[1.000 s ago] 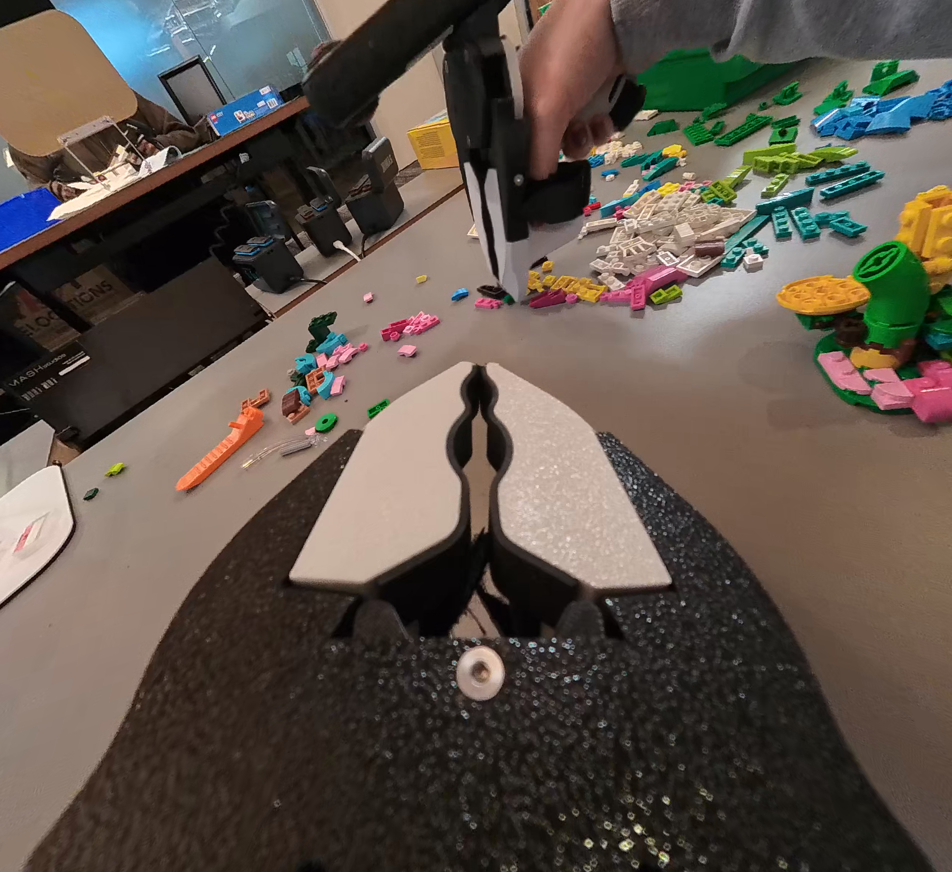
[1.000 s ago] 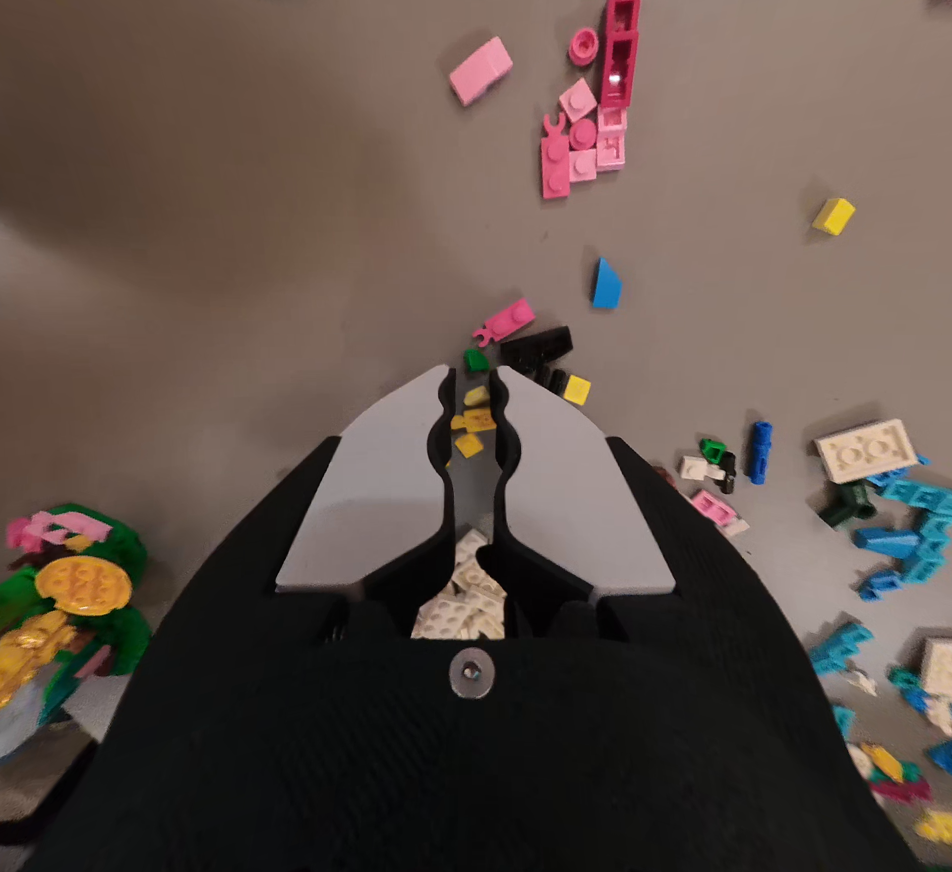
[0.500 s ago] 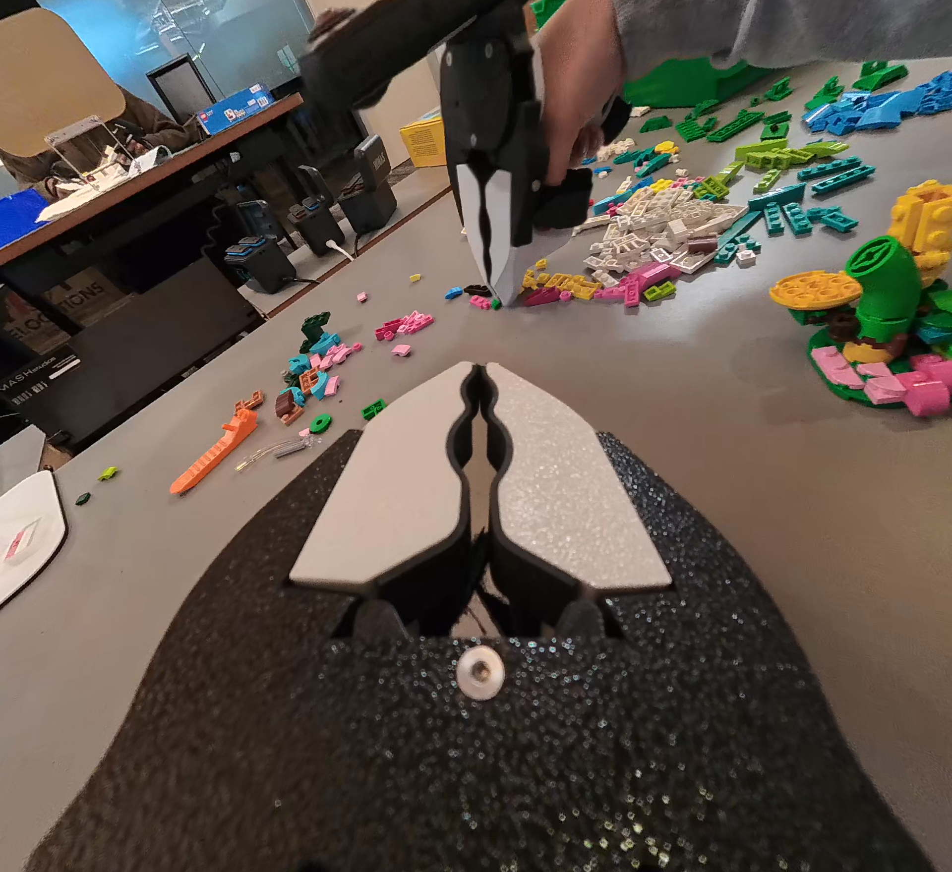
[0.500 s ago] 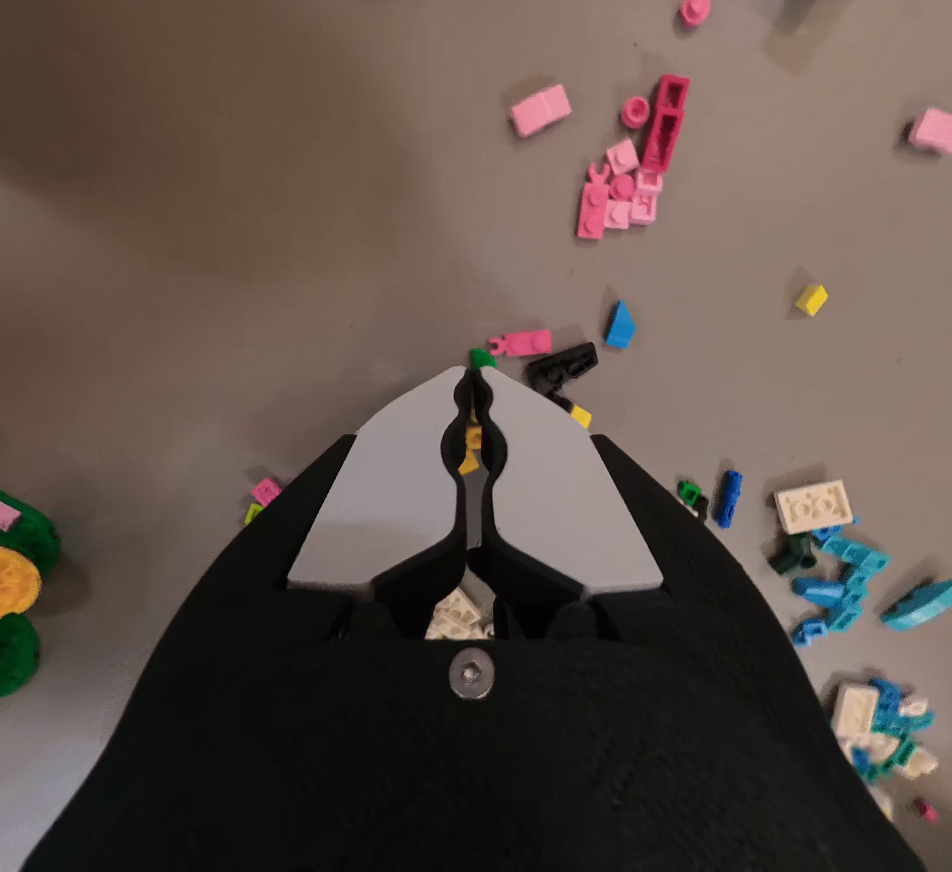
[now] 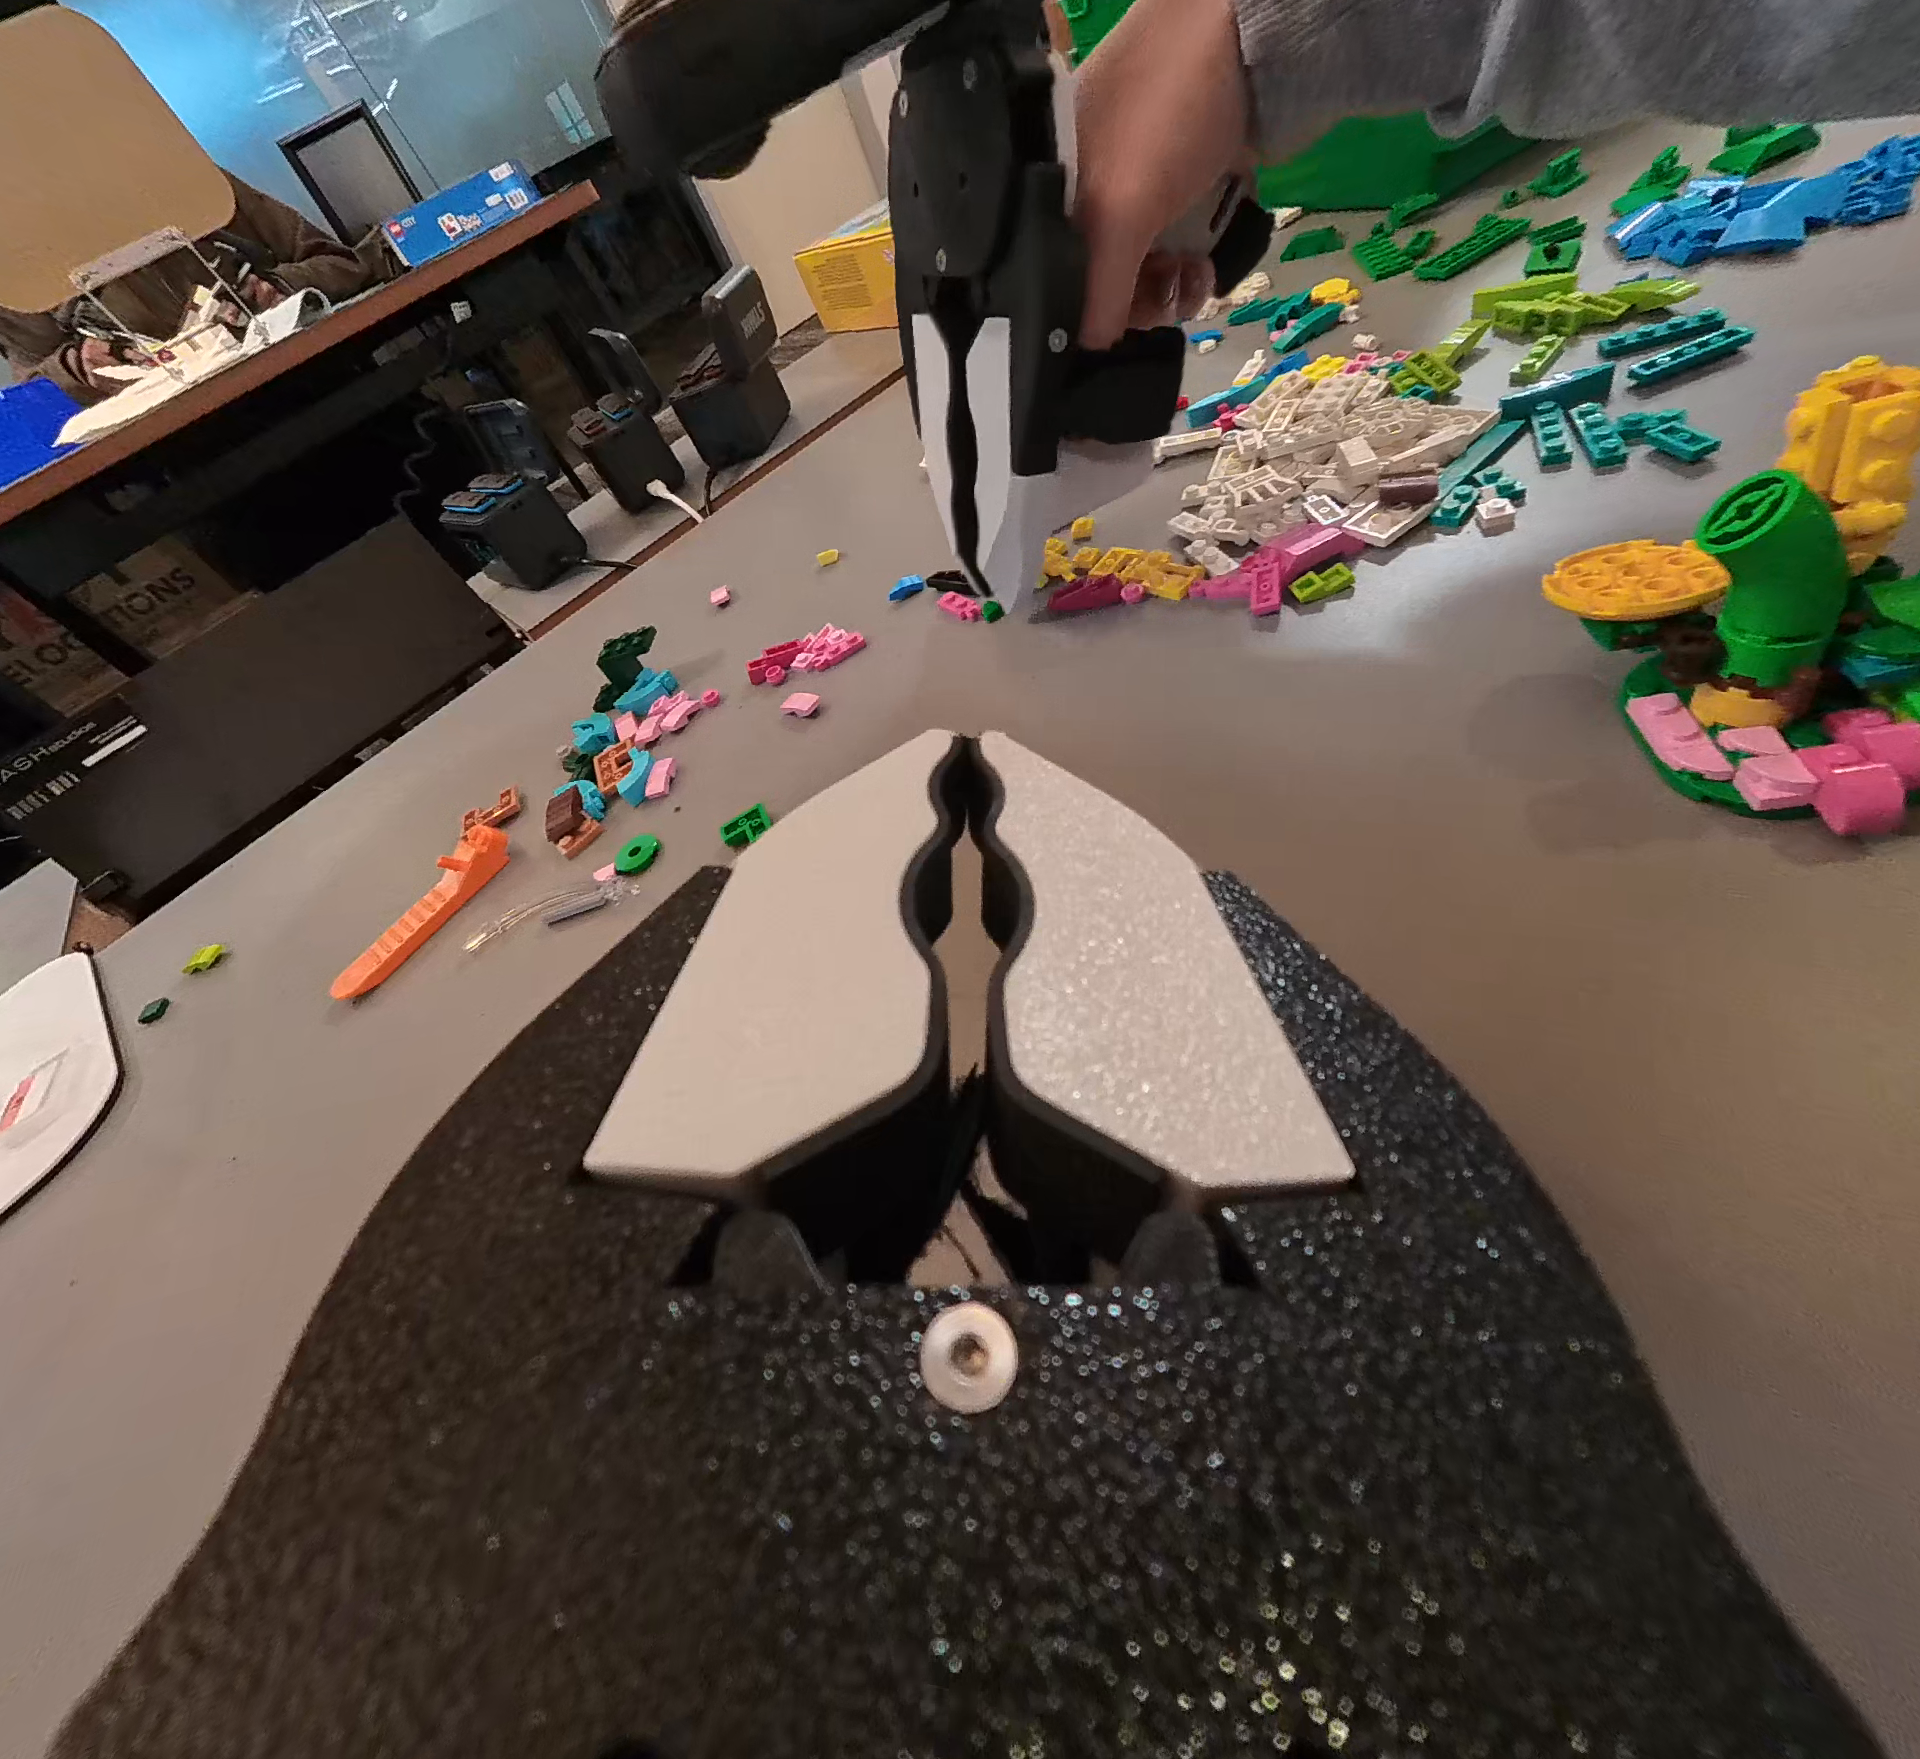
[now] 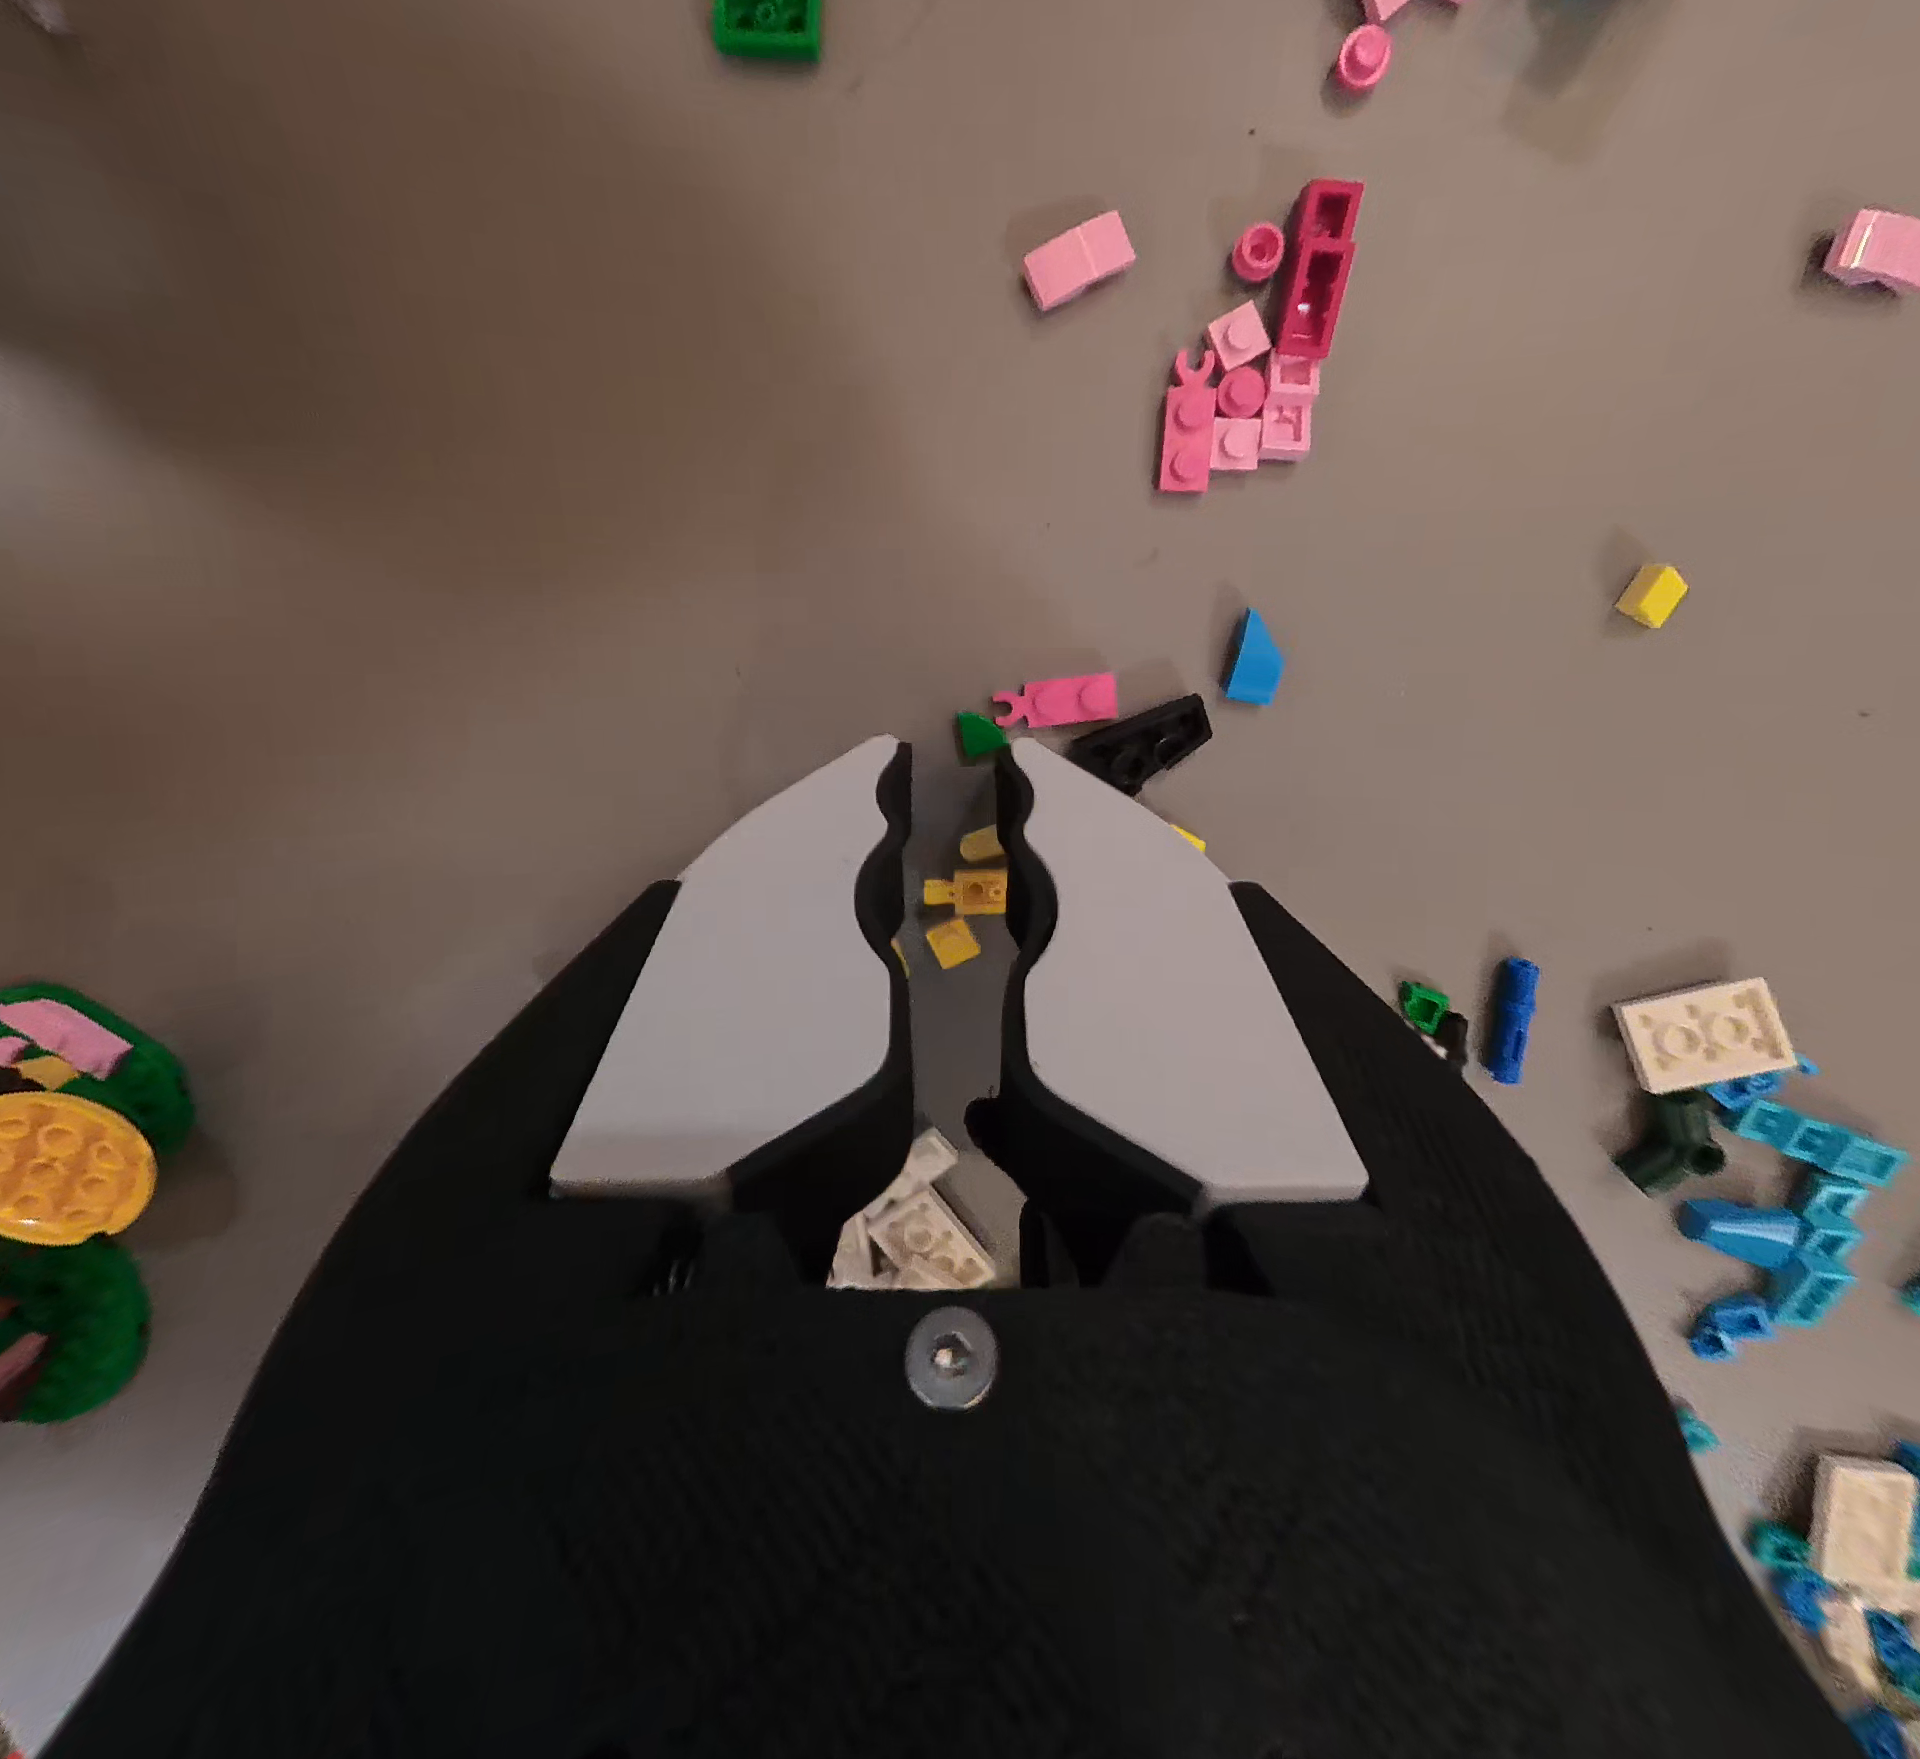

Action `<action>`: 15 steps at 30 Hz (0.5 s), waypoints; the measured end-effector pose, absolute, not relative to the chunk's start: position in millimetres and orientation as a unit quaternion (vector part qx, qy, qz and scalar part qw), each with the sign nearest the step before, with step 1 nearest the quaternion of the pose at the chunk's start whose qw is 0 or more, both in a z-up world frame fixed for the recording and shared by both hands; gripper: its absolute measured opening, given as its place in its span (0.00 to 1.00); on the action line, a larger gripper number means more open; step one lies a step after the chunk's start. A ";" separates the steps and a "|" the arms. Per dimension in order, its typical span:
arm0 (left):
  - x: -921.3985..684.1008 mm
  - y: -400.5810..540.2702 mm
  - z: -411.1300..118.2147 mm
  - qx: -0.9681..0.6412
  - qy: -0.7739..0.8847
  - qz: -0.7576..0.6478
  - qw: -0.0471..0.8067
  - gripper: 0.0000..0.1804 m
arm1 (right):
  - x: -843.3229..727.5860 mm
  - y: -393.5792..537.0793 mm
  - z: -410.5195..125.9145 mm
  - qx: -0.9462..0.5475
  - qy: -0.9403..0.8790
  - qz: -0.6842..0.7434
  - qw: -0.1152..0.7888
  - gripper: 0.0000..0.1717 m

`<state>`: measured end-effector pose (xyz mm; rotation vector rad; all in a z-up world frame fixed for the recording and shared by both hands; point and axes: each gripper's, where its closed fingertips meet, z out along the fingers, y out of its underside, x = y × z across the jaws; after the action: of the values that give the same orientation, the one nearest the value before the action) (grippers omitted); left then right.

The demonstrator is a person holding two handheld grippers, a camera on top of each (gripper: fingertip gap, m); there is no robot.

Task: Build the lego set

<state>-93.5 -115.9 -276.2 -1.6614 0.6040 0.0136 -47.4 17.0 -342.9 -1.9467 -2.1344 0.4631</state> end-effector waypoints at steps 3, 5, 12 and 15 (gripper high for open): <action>-93.3 -115.9 -276.5 -0.727 0.265 0.006 0.633 0.00 | -50.0 20.8 -344.2 -0.668 -0.719 0.155 0.111 0.08; -93.2 -116.0 -276.6 -0.727 0.266 0.006 0.633 0.00 | -51.1 22.0 -345.1 -0.671 -0.717 0.153 0.111 0.08; -92.8 -115.9 -277.4 -0.728 0.269 0.007 0.631 0.00 | -49.8 21.6 -347.2 -0.663 -0.725 0.148 0.109 0.04; -92.7 -115.8 -277.8 -0.728 0.270 0.008 0.630 0.00 | -49.3 20.7 -346.9 -0.653 -0.734 0.146 0.114 0.03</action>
<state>-92.7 -115.8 -277.8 -1.6674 0.6180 0.0194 -49.3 20.7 -346.9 -1.9145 -2.1525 0.4267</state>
